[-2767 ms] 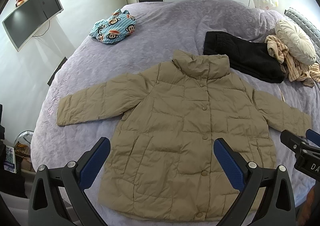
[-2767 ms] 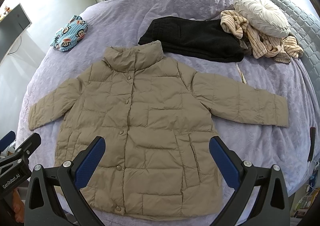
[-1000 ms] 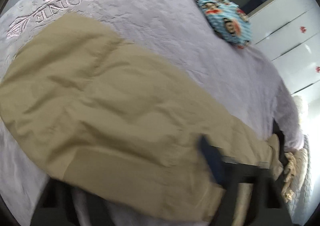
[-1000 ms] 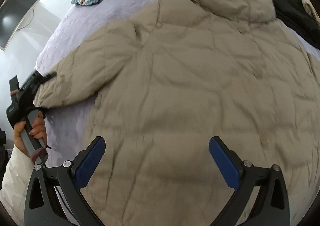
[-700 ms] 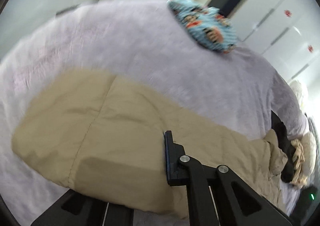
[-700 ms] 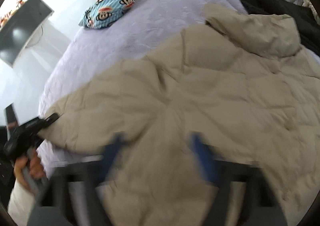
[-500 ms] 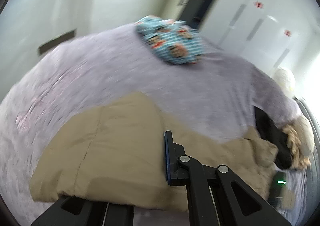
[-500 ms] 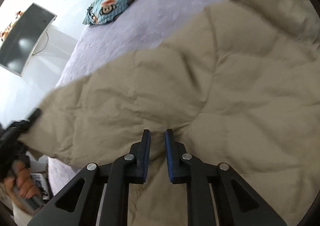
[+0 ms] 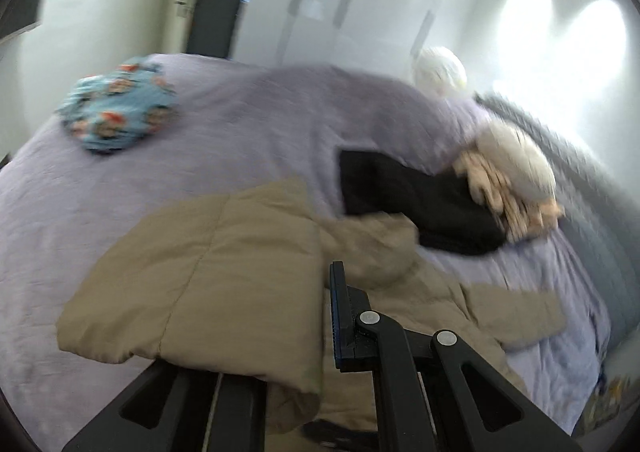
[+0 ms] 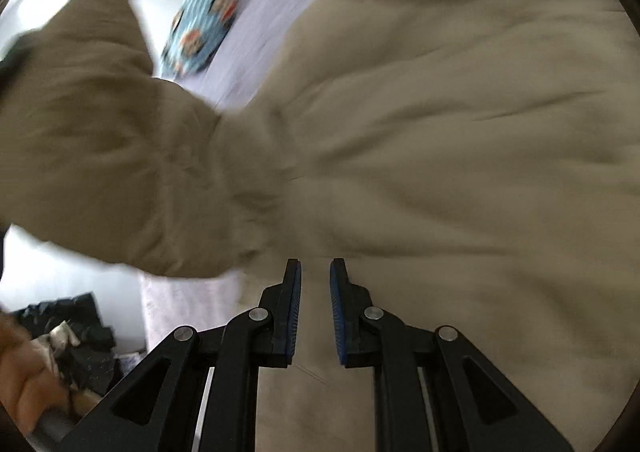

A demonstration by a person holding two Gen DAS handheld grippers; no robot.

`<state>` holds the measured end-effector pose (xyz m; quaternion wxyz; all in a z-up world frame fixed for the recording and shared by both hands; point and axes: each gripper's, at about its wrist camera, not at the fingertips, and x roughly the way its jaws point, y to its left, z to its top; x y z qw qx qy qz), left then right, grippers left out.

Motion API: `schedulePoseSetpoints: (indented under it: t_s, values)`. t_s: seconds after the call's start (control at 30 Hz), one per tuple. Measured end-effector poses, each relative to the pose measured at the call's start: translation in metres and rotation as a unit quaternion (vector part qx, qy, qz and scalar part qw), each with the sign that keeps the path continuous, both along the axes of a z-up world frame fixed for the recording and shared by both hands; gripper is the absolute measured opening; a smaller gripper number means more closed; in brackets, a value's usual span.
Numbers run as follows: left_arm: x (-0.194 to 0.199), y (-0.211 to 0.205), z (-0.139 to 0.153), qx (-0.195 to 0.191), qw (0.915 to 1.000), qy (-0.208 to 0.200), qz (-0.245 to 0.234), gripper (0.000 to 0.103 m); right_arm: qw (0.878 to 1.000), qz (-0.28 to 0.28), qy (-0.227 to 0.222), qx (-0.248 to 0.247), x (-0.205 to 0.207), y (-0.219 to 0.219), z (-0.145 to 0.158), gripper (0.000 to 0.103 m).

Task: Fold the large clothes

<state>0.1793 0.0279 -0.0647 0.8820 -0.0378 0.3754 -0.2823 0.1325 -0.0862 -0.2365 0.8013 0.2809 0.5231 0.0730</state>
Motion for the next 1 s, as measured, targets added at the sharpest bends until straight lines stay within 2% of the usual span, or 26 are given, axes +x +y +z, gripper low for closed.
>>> schedulePoseSetpoints:
  t_s: [0.03,0.07,0.13,0.23,0.3,0.37,0.47,0.53,0.57,0.6,0.63,0.67,0.7,0.8,0.87,0.9,0.93,1.0]
  values:
    - [-0.002,-0.016,-0.009,0.011,0.9999,0.000,-0.010,0.010,1.000,-0.020,-0.003,-0.022,-0.017,-0.028,0.011,0.016]
    - [-0.007,-0.048,-0.025,0.044,0.9988,-0.001,-0.020,0.010,0.999,-0.030,-0.002,-0.033,-0.026,-0.043,0.016,0.016]
    - [-0.013,-0.085,-0.062,0.102,0.9945,0.003,-0.024,0.010,0.996,-0.059,0.011,-0.067,-0.052,-0.090,0.028,0.016]
    - [-0.029,-0.121,-0.114,0.177,0.9837,0.023,-0.027,0.010,0.990,-0.084,0.033,-0.111,-0.076,-0.134,0.034,0.016]
    - [-0.036,-0.125,-0.137,0.202,0.9782,0.038,-0.029,0.011,0.987,-0.100,0.042,-0.117,-0.085,-0.157,0.034,0.017]
    - [-0.044,-0.124,-0.146,0.213,0.9756,0.044,-0.028,0.050,0.986,-0.110,0.048,-0.115,-0.091,-0.173,0.030,0.017]
    - [-0.047,-0.113,-0.144,0.221,0.9745,0.038,-0.017,0.069,0.987,-0.109,0.049,-0.108,-0.087,-0.179,0.022,0.017]
    - [-0.049,-0.103,-0.138,0.200,0.9771,0.064,-0.035,0.069,0.988,-0.105,0.045,-0.108,-0.082,-0.182,0.020,0.018]
    - [-0.052,-0.095,-0.130,0.194,0.9784,0.063,-0.031,0.069,0.987,-0.104,0.043,-0.111,-0.077,-0.180,0.021,0.026]
    - [-0.057,-0.082,-0.118,0.187,0.9807,0.052,-0.025,0.069,0.987,-0.102,0.041,-0.115,-0.071,-0.178,0.024,0.042]
    - [-0.060,-0.066,-0.109,0.179,0.9828,0.042,-0.017,0.069,0.987,-0.099,0.037,-0.121,-0.070,-0.174,0.027,0.053]
    - [-0.060,-0.055,-0.104,0.175,0.9839,0.036,-0.010,0.069,0.987,-0.092,0.031,-0.129,-0.082,-0.172,0.031,0.074]
    - [-0.064,-0.033,-0.092,0.170,0.9851,0.020,0.013,0.069,0.987,-0.082,0.022,-0.136,-0.081,-0.166,0.035,0.080]
    - [-0.059,0.018,-0.081,0.191,0.9773,-0.008,0.092,0.069,0.984,-0.017,-0.022,-0.177,-0.066,-0.129,0.055,0.080]
    - [-0.047,0.053,-0.092,0.230,0.9600,-0.006,0.160,0.070,0.973,0.040,-0.053,-0.220,-0.053,-0.093,0.064,0.080]
    - [-0.039,0.068,-0.104,0.240,0.9539,0.020,0.180,0.070,0.965,0.072,-0.066,-0.241,-0.045,-0.072,0.066,0.080]
    - [-0.034,0.080,-0.113,0.237,0.9514,0.044,0.192,0.070,0.955,0.108,-0.078,-0.267,-0.037,-0.048,0.065,0.080]
    - [-0.028,0.096,-0.127,0.218,0.9515,0.073,0.204,0.070,0.928,0.160,-0.092,-0.323,-0.022,-0.004,0.056,0.080]
